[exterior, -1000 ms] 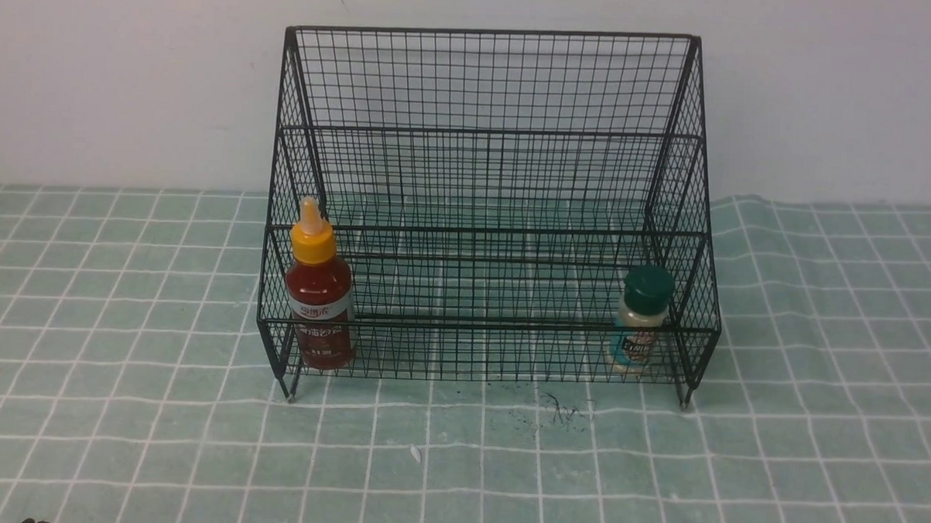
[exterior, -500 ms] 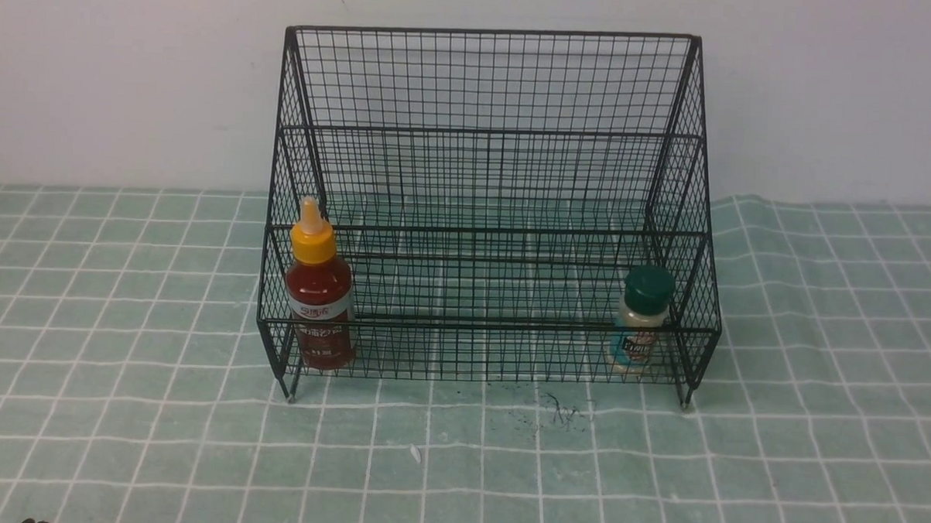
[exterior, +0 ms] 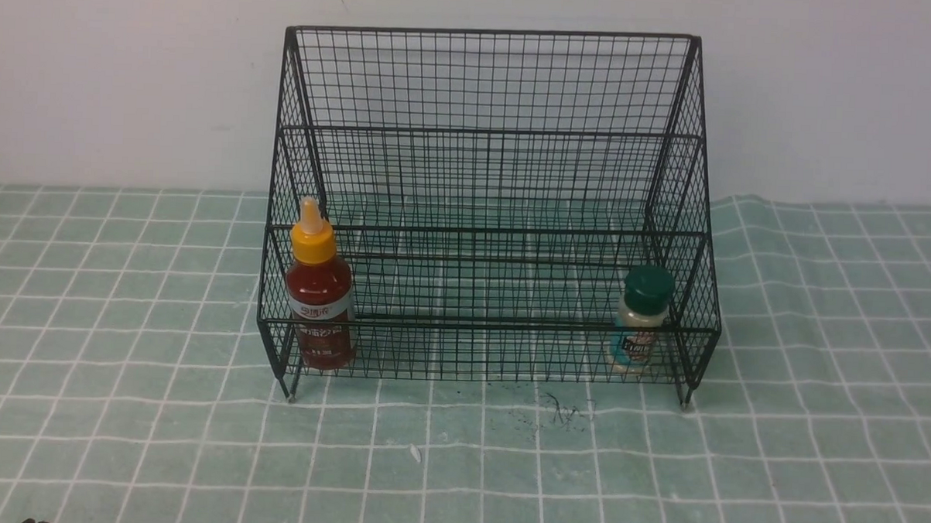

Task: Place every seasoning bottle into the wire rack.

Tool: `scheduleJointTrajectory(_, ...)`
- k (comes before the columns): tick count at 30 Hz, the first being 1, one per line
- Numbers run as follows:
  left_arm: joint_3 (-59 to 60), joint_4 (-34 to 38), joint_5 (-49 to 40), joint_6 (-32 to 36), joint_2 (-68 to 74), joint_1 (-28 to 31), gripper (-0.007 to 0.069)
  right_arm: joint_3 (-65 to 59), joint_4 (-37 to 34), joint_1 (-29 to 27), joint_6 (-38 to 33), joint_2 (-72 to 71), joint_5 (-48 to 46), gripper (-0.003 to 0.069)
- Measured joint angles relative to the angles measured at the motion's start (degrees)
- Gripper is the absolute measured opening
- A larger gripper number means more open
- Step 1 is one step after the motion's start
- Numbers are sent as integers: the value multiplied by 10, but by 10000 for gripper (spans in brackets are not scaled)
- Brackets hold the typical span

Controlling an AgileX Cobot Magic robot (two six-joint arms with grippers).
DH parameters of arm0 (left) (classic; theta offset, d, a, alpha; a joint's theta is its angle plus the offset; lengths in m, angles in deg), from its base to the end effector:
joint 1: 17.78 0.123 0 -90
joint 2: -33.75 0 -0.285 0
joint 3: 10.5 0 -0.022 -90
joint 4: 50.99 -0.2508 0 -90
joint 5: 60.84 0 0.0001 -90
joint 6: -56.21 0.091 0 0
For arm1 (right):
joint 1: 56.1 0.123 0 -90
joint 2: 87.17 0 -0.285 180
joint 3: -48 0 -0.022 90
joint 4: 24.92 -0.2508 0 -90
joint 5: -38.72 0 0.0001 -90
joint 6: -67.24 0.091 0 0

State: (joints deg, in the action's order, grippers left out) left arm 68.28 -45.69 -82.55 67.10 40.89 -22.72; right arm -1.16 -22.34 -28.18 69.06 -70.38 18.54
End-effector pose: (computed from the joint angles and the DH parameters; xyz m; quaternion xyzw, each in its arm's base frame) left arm 0.0520 -0.0076 0.1707 0.0867 0.8020 -0.0085 0.5910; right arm 0.0342 0.0165 0.3337 -0.1627 0.6630 0.1674 0.7113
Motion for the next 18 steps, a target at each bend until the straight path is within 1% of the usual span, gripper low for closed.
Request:
scheduleJointTrajectory(3,0,0,-1,0,0,0,-6,-22,-2,-10,-1,-14,3,-15)
scheduleJointTrajectory(5,0,0,-1,0,0,0,-6,-48,-4,-46,-1,-32,3,-15)
scheduleJointTrajectory(7,0,0,-1,0,0,0,-6,-92,-4,-107,2,-52,3,-15)
scheduleJointTrajectory(10,0,0,-1,0,0,0,-6,-157,1,-184,2,-76,2,-15)
scheduleJointTrajectory(11,0,0,-1,0,0,0,-6,-193,2,-223,2,-88,1,-15)
scheduleJointTrajectory(12,0,0,-1,0,0,0,-6,-198,2,-228,2,-89,1,-15)
scheduleJointTrajectory(13,0,0,-1,0,0,0,-6,-233,3,-262,4,-94,-1,-15)
scheduleJointTrajectory(14,0,0,-1,0,0,0,-6,-262,3,-283,5,-96,-2,-15)
scheduleJointTrajectory(18,0,1,-1,0,0,0,-6,-292,1,-302,14,-97,-19,-15)
